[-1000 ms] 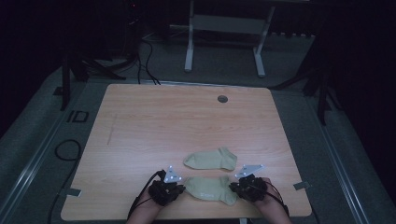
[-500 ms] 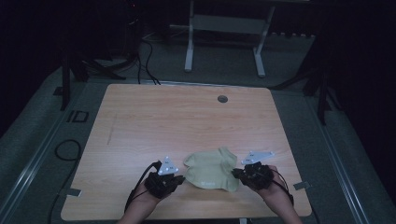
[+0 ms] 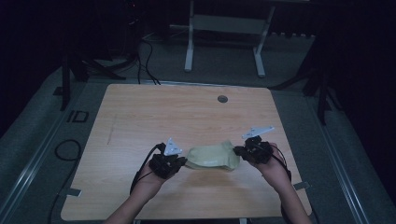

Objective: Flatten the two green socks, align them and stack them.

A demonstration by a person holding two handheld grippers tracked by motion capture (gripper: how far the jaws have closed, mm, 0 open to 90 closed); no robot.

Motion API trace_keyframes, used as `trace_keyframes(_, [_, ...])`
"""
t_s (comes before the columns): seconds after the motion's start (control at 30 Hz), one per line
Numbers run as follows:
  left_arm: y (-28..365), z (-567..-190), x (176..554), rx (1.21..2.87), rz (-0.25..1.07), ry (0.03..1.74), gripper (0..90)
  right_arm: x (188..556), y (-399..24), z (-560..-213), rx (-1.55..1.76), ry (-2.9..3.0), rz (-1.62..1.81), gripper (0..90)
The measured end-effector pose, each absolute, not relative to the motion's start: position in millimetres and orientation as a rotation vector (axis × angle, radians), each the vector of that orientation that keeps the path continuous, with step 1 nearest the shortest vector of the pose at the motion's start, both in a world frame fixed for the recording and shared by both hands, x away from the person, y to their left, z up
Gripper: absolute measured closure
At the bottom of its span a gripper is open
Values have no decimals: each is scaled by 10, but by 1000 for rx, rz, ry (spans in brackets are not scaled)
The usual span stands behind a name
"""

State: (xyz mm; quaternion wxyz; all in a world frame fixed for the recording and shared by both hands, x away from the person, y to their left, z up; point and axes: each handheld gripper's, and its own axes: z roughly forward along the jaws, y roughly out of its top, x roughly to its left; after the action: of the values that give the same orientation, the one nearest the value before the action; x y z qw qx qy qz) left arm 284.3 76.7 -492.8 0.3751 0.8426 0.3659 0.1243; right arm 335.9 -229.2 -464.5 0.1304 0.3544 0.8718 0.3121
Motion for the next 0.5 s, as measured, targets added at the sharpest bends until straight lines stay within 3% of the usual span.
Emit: trace_keyframes(0.5, [603,-5357,3055,2234,296,988,887,3655,-2295,-5102,1136,2581,775,846])
